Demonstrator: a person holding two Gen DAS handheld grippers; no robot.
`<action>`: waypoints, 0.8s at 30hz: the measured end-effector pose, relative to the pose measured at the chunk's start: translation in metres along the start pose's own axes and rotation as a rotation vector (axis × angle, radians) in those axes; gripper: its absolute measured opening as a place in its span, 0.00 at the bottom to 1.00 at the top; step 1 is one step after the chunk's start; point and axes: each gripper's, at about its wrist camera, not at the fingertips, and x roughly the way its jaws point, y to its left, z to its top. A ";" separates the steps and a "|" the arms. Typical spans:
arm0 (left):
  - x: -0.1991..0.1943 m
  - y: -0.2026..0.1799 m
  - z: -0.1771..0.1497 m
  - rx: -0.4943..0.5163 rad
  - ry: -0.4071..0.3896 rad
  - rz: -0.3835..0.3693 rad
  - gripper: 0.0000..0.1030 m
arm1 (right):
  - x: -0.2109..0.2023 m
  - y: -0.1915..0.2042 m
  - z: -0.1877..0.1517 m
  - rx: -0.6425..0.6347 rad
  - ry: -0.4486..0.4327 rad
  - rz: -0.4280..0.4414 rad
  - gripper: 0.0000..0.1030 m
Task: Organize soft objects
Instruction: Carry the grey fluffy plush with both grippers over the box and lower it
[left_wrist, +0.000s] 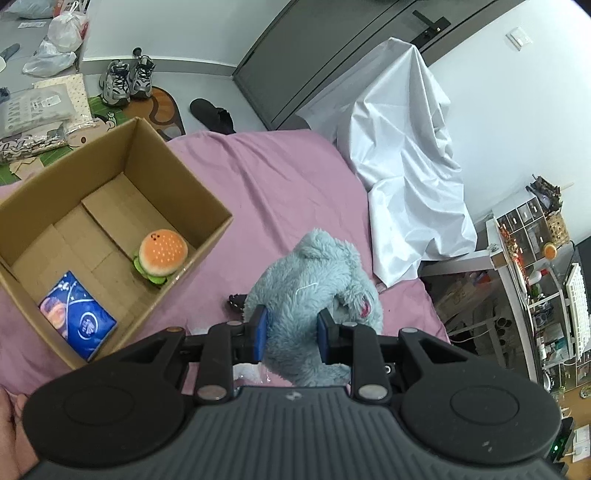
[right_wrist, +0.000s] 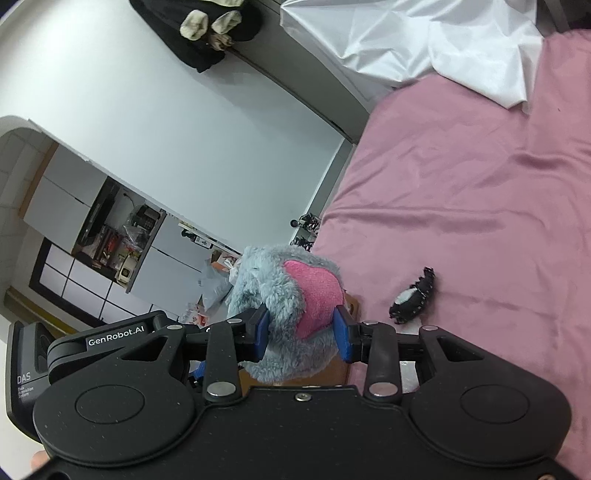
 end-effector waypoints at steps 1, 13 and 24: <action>-0.001 0.001 0.001 -0.001 -0.002 -0.002 0.25 | 0.001 0.003 -0.001 -0.002 -0.001 -0.002 0.35; -0.020 0.021 0.022 -0.010 -0.040 -0.011 0.25 | 0.022 0.026 -0.009 -0.005 -0.016 0.025 0.35; -0.023 0.047 0.041 -0.018 -0.061 0.004 0.25 | 0.051 0.035 -0.018 0.008 -0.019 0.068 0.36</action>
